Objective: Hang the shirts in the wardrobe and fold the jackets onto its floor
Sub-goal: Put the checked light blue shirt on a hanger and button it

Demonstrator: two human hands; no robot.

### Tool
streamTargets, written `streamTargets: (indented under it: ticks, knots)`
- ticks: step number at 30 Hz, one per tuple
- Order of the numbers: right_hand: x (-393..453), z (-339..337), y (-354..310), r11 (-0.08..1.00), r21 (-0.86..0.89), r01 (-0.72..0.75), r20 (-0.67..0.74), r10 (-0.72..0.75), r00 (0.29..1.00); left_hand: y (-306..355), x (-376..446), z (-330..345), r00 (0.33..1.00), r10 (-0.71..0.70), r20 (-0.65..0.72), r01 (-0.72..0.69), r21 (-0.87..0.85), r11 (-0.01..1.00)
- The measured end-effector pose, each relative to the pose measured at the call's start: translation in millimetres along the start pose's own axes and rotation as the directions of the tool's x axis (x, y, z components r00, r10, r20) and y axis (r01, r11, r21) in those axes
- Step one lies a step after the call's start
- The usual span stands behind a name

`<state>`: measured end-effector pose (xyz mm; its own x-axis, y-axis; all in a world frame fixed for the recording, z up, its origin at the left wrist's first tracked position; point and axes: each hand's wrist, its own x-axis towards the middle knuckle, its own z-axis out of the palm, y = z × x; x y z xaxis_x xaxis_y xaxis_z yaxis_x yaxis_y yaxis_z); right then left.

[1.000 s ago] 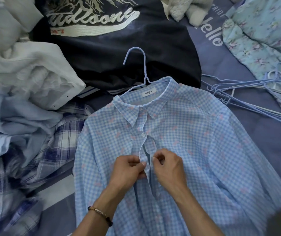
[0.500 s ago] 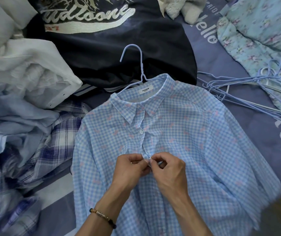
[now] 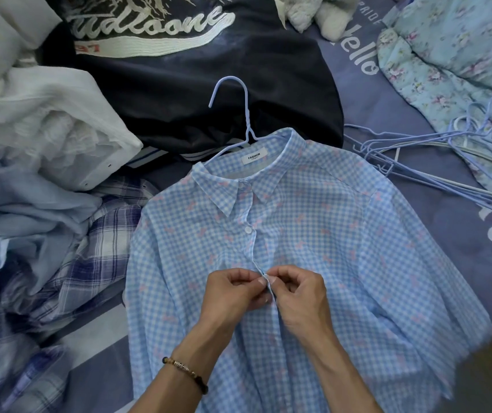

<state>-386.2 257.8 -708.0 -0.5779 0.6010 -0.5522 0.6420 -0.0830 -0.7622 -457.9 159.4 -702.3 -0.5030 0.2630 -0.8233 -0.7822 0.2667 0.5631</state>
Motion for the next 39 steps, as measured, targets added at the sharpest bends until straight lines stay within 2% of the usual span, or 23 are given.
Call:
streamTargets:
  ticks: [5,9,11,14,20,22,26,28,31,33,35,39]
  knots:
    - [2,-1,1,1.0,-0.025,0.015,0.004,-0.015,1.0,3,4,2,0.999,-0.012,0.038,0.01,0.063,0.998]
    - [1,-3,2,0.988,-0.127,0.085,0.022,-0.083,0.996,6,7,5,0.999,-0.006,0.041,0.002,0.103,0.995]
    - [-3,-3,4,0.968,-0.185,0.168,0.025,-0.166,0.986,6,8,5,0.999,0.0,0.039,-0.004,0.124,0.992]
    - [-2,2,16,0.859,-0.357,0.365,-0.024,-0.399,0.916,5,8,7,0.999,-0.012,0.035,0.006,0.158,0.987]
    - [0,18,22,0.818,-0.463,0.342,-0.137,-0.447,0.884,-2,14,11,0.997,0.061,-0.055,-0.05,0.187,0.981]
    - [-1,21,19,0.852,-0.424,0.308,-0.166,-0.407,0.898,-7,13,11,0.989,0.11,-0.098,-0.093,0.164,0.982]
    - [-1,16,9,0.949,-0.281,0.143,-0.13,-0.186,0.974,-15,12,7,0.966,0.231,-0.113,-0.204,0.209,0.956]
    - [4,13,10,0.979,-0.203,0.018,-0.088,-0.037,0.995,-16,15,2,0.954,0.29,-0.07,-0.261,0.279,0.924]
    - [12,9,14,0.99,-0.065,-0.128,-0.092,0.122,0.988,-17,18,-4,0.922,0.385,0.037,-0.36,0.445,0.82]
    - [13,9,13,0.982,-0.091,-0.163,-0.097,0.154,0.983,-17,18,-8,0.912,0.402,0.084,-0.393,0.466,0.793]
    - [11,11,14,0.976,-0.142,-0.166,-0.104,0.152,0.983,-19,19,-10,0.921,0.377,0.095,-0.381,0.411,0.828]
    - [-6,14,24,0.986,-0.08,-0.146,-0.005,0.146,0.989,-27,22,-9,0.957,0.291,-0.01,-0.277,0.276,0.92]
